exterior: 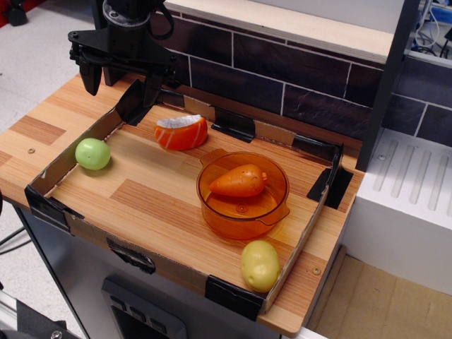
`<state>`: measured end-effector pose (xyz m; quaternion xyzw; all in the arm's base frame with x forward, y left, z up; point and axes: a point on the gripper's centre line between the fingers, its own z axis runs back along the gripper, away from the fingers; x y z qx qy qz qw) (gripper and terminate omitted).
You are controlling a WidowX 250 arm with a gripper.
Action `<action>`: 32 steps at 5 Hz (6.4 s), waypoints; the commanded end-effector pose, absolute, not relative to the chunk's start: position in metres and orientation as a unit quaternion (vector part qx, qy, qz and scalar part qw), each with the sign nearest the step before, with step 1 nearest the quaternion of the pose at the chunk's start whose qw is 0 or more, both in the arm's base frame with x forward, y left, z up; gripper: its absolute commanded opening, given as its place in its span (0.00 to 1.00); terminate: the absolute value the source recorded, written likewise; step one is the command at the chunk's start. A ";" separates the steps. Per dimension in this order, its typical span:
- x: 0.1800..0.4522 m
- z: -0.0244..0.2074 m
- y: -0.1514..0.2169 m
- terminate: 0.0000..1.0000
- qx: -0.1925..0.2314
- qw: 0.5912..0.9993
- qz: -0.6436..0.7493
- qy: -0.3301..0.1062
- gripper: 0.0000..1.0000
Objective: Take carrot out of pot
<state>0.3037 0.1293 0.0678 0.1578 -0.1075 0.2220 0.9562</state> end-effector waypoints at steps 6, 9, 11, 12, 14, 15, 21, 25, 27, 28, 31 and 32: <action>0.275 0.116 0.013 0.00 0.017 0.965 -0.229 -0.128 1.00; 0.272 0.081 -0.016 0.00 -0.004 0.935 -0.343 -0.091 1.00; 0.269 0.061 -0.020 0.00 0.002 0.925 -0.371 -0.082 1.00; 0.270 0.052 -0.023 0.00 0.002 0.923 -0.377 -0.079 1.00; 0.274 0.043 -0.024 0.00 0.005 0.924 -0.377 -0.070 1.00; 0.275 0.033 -0.021 0.00 0.006 0.927 -0.371 -0.057 1.00; 0.278 0.039 -0.019 0.00 -0.006 0.932 -0.358 -0.059 0.00; 0.237 0.106 0.030 0.00 -0.020 0.934 -0.338 -0.118 0.00; 0.214 0.082 0.061 0.00 0.017 0.935 -0.342 -0.097 0.00; 0.213 0.064 0.069 0.00 0.039 0.938 -0.334 -0.082 0.00; 0.206 0.028 0.070 0.00 0.074 0.938 -0.334 -0.055 0.00; 0.204 0.028 0.070 0.00 0.074 0.937 -0.336 -0.056 0.00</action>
